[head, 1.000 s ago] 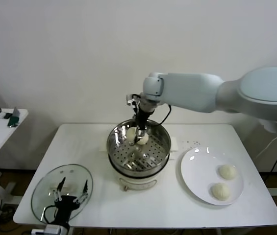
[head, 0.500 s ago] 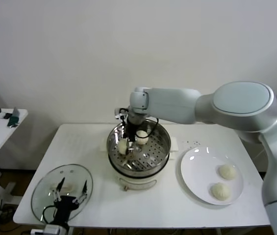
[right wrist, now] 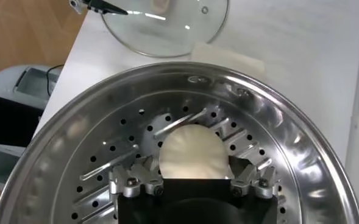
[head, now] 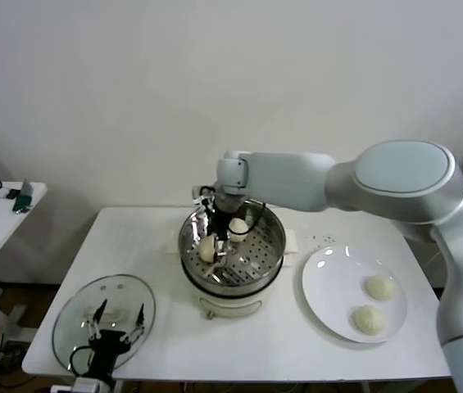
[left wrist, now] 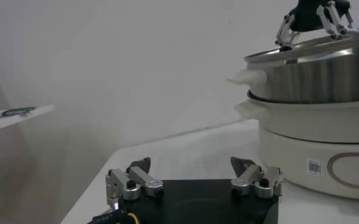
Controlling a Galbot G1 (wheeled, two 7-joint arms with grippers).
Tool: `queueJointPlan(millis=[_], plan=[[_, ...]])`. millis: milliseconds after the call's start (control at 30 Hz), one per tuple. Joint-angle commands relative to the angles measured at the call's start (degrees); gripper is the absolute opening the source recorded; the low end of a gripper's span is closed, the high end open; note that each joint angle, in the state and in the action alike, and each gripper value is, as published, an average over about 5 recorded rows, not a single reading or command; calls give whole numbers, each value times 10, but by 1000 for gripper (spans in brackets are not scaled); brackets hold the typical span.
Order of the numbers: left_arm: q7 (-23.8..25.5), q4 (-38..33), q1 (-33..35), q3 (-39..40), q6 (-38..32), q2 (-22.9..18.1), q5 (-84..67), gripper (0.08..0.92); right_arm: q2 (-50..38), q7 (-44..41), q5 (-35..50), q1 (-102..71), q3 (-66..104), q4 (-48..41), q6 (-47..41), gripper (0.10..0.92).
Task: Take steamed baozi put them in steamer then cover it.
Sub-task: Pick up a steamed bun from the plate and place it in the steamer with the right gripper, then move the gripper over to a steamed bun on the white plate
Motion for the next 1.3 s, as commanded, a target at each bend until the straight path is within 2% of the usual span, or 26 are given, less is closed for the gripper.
queueJointPlan(millis=[33, 267, 533, 733, 1033, 1300], plan=[[-1, 1, 2, -1, -1, 1, 1, 823, -33, -5, -4, 36, 9, 31, 1, 823], [-1, 3, 2, 0, -3, 2, 1, 823, -135, -22, -15, 122, 12, 125, 7, 823], [2, 3, 1, -2, -7, 7, -3, 823, -332, -43, -121, 185, -15, 287, 11, 823], [2, -8, -9, -14, 0, 21, -17, 823, -461, -47, -194, 181, -41, 361, 14, 823], [3, -26, -7, -19, 10, 19, -17, 823, -582, -40, -312, 95, -47, 403, 20, 823], [2, -28, -4, -20, 8, 3, -3, 823, -604, -35, -382, -42, 11, 362, 25, 823]])
